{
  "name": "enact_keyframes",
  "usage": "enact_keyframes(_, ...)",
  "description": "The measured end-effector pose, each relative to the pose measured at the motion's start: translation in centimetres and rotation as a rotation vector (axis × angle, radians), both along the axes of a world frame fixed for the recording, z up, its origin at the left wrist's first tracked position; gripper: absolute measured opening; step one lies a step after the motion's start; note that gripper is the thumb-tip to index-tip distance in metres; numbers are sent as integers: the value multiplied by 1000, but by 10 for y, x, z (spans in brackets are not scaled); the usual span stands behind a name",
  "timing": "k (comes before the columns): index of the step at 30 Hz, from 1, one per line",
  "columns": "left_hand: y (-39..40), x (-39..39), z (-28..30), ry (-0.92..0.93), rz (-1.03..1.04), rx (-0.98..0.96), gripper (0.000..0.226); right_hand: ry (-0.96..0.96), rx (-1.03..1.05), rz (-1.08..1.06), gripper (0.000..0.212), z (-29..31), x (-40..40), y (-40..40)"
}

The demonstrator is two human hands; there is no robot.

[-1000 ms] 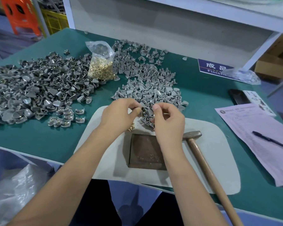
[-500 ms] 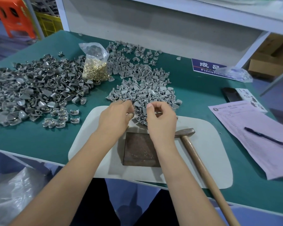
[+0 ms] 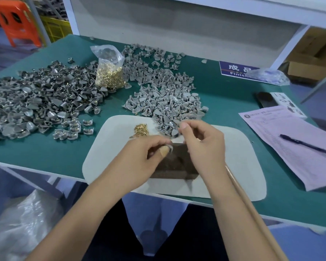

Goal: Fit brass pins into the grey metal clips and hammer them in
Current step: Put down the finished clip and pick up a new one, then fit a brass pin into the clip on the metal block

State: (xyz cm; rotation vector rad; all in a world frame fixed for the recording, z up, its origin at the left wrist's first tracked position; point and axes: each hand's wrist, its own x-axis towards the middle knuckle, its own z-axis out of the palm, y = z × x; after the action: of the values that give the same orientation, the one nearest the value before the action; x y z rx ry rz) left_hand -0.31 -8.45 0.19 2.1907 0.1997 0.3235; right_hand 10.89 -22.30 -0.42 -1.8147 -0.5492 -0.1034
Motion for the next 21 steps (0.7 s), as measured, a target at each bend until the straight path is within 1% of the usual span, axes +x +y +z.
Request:
enact_keyframes(3,-1,-3,1,118,-60,293,16,-41,-90,39,10,-3,-10,-24)
enact_keyframes(5,-4,0,2,141,-43,360,17,-49,-130,57,10,-5,-14,-33)
enact_keyframes(6,-5,2,3,146,-18,354,15,-53,-137,61,11,-6,-15,-35)
enact_keyframes(8,-4,4,3,145,30,331,20,-64,-147,66,13,-6,-17,-38)
enact_keyframes(12,0,-4,1,62,56,396,25,-103,-208,70,9,-9,-19,-38)
enact_keyframes(14,4,-9,-1,23,57,330,25,-147,-269,66,6,-9,-21,-36)
enact_keyframes(16,6,-11,-3,18,45,271,23,-190,-344,77,6,-7,-25,-33)
enact_keyframes(21,6,-8,-4,19,89,265,10,-273,-471,159,3,-1,-29,-20)
